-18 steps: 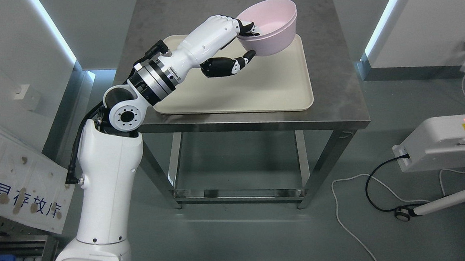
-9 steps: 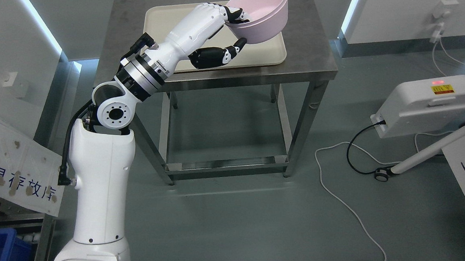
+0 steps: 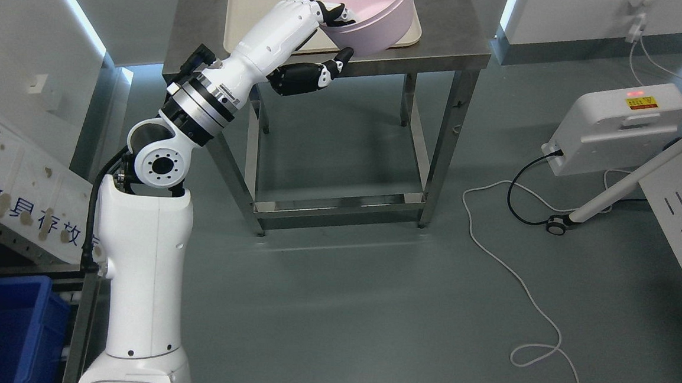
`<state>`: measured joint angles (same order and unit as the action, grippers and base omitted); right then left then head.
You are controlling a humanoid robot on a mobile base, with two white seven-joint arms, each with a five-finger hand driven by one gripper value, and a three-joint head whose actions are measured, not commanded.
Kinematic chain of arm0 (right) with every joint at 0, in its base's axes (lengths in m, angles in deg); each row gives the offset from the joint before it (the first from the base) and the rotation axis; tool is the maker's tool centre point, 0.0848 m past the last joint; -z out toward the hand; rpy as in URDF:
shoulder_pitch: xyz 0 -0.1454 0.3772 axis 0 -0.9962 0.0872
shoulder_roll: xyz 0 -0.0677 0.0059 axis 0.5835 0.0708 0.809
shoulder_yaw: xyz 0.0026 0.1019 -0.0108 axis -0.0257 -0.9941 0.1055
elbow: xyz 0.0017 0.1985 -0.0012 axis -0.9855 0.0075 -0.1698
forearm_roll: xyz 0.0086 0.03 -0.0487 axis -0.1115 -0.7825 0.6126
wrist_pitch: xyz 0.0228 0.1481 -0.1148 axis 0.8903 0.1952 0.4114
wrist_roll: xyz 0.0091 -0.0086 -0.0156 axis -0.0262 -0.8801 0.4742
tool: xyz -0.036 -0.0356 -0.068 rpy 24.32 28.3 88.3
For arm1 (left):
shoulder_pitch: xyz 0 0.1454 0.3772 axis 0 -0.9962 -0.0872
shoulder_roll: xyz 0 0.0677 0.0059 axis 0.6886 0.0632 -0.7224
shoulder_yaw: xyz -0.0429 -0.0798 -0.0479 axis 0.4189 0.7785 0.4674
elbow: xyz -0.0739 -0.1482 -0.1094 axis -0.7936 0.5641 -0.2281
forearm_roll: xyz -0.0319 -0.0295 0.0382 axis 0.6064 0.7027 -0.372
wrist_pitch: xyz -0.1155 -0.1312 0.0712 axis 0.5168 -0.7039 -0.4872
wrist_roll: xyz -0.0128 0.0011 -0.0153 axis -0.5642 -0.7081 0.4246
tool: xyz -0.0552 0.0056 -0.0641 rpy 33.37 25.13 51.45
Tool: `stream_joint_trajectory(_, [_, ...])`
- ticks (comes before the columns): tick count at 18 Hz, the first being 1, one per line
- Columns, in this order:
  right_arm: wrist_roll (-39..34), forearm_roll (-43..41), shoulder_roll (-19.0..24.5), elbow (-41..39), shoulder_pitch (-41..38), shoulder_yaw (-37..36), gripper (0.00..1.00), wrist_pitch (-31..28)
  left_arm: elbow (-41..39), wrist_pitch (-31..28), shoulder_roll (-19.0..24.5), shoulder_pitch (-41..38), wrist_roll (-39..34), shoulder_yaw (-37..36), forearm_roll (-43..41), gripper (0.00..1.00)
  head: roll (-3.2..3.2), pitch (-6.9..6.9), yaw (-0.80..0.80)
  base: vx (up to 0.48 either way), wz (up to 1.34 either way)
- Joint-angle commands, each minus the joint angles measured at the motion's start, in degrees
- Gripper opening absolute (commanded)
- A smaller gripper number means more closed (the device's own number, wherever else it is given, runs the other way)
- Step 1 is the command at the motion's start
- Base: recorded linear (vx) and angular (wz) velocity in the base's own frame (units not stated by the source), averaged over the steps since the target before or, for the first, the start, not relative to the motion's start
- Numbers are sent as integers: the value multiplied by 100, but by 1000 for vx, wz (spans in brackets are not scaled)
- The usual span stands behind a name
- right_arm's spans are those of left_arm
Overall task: Stack pink IKEA bowls on left shelf middle
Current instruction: 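Hold the stacked bowls up while turning toward the blue bins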
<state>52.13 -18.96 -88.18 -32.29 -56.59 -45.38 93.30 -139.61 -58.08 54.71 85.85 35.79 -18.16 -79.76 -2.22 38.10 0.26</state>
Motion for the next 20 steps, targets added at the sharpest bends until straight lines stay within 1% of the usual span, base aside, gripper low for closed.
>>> stream_joint_trajectory(1, [4,-9,-100,-100,0,-26,100,-3,-23,0,100,1,0,134,56,8,0,0,0,-213,221])
stream_joint_trajectory(6, [4,-9,-100,-100,0,-26,100,-3,-32,8,100,-8,0,186,73,9,0,0,0,-222,208])
stream_joint_trajectory(8, [4,-9,-100,-100,0,-26,100,-3,-32,35,100,-26,0,195,196,9,0,0,0,-182,145])
stream_joint_trajectory(10, [4,-9,-100,-100,0,-26,100,-3,-58,148,100,-78,9,353,354,9,0,0,0,-183,170])
stream_joint_trajectory(12, [4,-9,-100,-100,0,-26,100,-3,-67,516,100,-140,218,625,442,9,0,0,0,-170,182])
stream_joint_trajectory(14, [4,-9,-100,-100,0,-26,100,-3,-67,1131,100,-402,579,976,705,9,0,0,0,-221,228])
stream_joint_trajectory(16, [4,-9,-100,-100,0,-26,100,-3,-76,1649,100,-736,790,1223,1012,9,0,0,0,-212,284])
stream_joint_trajectory(18, [4,-9,-100,-100,0,-26,100,-3,-84,1696,100,-983,1010,1408,1145,9,0,0,0,-249,264])
stream_joint_trajectory(20, [4,-9,-100,-100,0,-26,100,-3,-102,1696,100,-1150,1020,1470,1163,10,0,0,0,-209,163])
